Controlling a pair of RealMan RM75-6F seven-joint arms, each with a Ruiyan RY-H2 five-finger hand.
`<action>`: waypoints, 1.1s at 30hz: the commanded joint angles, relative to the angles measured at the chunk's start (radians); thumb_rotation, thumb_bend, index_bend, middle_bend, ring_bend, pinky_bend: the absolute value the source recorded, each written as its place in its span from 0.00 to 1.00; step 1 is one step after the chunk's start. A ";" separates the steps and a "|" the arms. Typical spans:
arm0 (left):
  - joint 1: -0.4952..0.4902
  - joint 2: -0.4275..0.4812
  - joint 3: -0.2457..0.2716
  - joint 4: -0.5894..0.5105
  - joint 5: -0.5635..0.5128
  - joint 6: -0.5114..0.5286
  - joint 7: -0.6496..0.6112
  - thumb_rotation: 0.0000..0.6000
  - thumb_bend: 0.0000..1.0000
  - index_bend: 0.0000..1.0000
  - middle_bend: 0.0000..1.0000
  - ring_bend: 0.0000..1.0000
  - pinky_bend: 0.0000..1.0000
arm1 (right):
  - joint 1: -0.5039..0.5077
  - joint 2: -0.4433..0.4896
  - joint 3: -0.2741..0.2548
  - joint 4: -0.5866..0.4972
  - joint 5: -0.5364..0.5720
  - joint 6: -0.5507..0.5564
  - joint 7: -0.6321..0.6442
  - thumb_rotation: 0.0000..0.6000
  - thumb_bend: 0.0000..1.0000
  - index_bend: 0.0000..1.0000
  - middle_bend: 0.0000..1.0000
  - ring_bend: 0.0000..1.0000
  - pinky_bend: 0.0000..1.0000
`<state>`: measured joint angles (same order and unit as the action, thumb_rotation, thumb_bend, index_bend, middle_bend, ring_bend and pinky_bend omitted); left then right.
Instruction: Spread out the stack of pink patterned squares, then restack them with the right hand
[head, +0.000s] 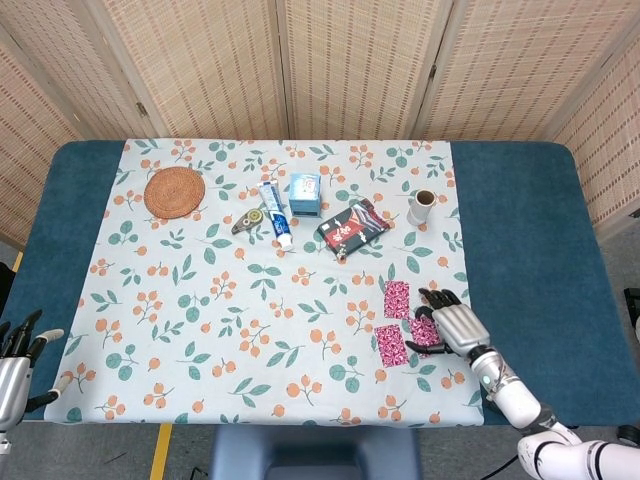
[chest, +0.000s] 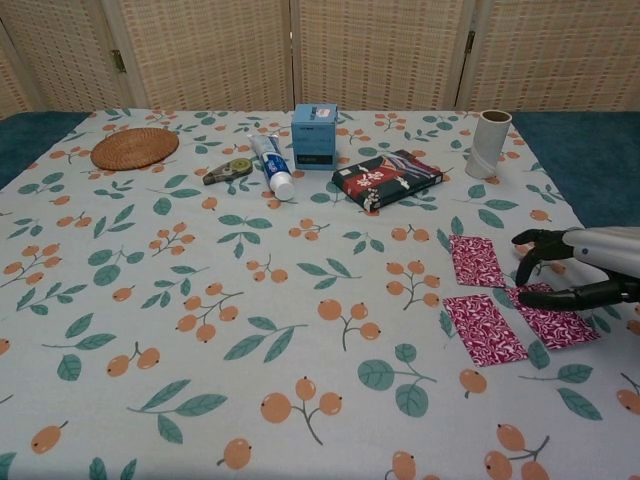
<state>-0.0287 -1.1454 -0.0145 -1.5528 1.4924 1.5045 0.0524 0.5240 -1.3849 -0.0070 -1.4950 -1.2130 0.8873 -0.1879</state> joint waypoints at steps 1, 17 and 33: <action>0.000 0.000 0.000 0.000 0.000 0.000 0.000 1.00 0.28 0.30 0.08 0.16 0.00 | -0.007 0.004 -0.006 -0.007 -0.005 0.007 -0.002 0.19 0.26 0.29 0.06 0.00 0.00; -0.006 -0.001 -0.002 -0.004 0.010 0.001 -0.002 1.00 0.28 0.29 0.08 0.16 0.00 | -0.075 0.068 -0.006 -0.080 -0.056 0.115 0.039 0.20 0.26 0.29 0.06 0.00 0.00; -0.001 0.013 0.005 -0.027 0.025 0.016 0.005 1.00 0.28 0.29 0.08 0.16 0.00 | -0.073 0.110 -0.025 -0.152 -0.189 0.135 0.034 0.62 0.26 0.26 0.07 0.00 0.00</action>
<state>-0.0300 -1.1329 -0.0104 -1.5794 1.5173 1.5200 0.0576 0.4466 -1.2748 -0.0266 -1.6395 -1.3973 1.0312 -0.1468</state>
